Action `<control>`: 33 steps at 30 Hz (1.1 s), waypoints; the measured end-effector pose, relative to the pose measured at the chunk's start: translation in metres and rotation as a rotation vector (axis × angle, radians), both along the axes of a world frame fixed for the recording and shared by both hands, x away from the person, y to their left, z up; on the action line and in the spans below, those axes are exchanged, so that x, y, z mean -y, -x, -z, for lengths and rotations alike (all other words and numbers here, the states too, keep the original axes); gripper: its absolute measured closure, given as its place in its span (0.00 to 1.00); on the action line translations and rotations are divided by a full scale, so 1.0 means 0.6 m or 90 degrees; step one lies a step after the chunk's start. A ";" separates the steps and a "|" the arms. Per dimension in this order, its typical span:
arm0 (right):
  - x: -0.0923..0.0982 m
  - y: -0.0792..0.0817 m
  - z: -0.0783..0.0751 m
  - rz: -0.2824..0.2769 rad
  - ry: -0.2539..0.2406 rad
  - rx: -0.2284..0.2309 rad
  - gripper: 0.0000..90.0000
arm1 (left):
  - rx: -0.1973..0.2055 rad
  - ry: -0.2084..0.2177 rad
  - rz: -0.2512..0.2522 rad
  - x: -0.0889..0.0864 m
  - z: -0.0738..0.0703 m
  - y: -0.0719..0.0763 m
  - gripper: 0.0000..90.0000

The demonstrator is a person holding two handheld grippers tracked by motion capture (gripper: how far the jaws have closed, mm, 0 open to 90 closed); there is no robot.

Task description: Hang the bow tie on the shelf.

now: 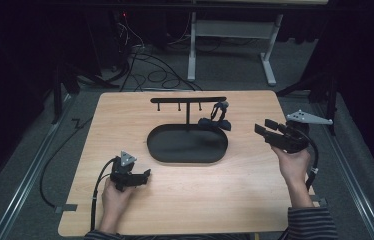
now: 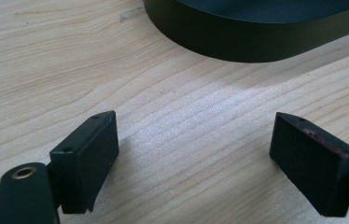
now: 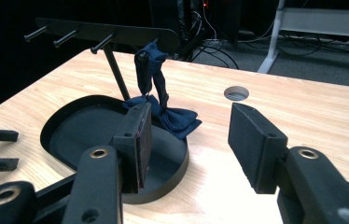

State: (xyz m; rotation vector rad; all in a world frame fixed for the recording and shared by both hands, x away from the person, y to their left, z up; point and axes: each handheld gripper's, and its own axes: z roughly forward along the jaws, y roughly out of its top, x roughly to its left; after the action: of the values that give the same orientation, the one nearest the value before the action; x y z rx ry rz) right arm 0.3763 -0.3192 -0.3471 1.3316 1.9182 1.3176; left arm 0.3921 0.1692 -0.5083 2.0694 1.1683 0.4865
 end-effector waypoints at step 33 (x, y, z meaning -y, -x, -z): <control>0.020 0.069 0.033 -0.001 -0.028 0.004 0.57 | -0.001 0.001 0.002 0.000 0.000 0.000 0.18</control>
State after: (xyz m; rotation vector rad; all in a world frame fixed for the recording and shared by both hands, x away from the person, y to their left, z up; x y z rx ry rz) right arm 0.3351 -0.3312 -0.3670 1.3459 1.8973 1.3697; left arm 0.3919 0.1693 -0.5083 2.0708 1.1651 0.4832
